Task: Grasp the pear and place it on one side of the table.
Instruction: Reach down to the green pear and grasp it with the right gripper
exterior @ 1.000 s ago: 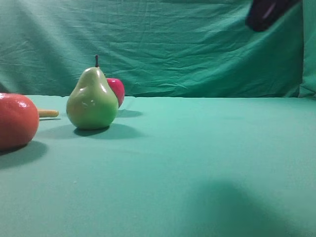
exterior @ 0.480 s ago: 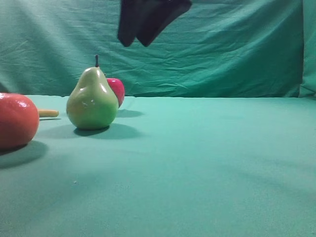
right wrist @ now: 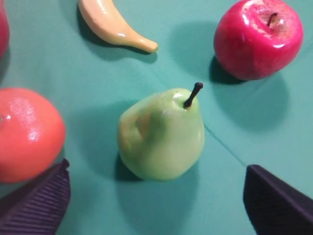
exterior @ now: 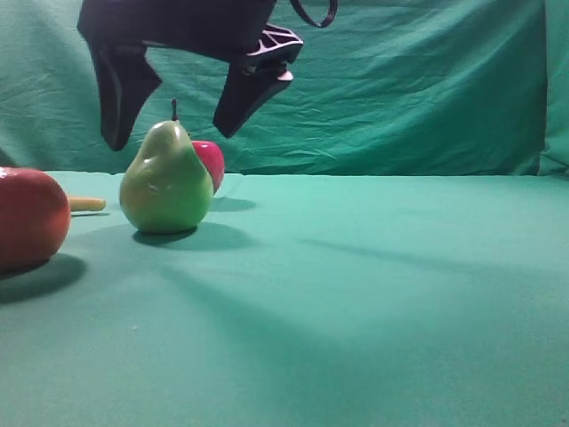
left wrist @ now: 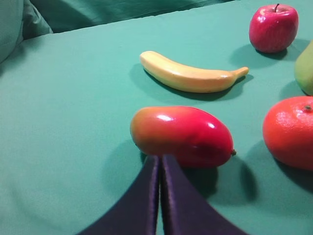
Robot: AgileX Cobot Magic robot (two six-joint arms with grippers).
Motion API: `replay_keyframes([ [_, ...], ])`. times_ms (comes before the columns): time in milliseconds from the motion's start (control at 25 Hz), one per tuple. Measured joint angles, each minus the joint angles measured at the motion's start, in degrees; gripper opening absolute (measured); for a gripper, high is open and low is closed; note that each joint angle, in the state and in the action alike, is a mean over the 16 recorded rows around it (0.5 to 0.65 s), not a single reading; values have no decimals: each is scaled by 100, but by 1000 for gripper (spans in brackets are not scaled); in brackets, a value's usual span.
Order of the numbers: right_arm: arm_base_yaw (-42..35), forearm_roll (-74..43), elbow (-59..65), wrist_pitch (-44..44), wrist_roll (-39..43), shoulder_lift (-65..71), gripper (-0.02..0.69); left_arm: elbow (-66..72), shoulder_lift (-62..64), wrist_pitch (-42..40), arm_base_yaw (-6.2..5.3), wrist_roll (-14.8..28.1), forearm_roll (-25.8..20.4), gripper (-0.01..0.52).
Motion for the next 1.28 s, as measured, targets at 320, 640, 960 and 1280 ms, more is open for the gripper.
replay_keyframes([
  [320,22,0,-646,-63,0,852,665,0,0,0,0,0,0,0],
  [640,-42,0,-1006,-238,11,1419,611,0,0,0,0,0,0,0],
  [960,-123,-54,-1105,-147,26,1437,519,0,0,0,0,0,0,0],
  [1280,-636,-180,-764,378,45,398,485,0,0,0,0,0,0,0],
])
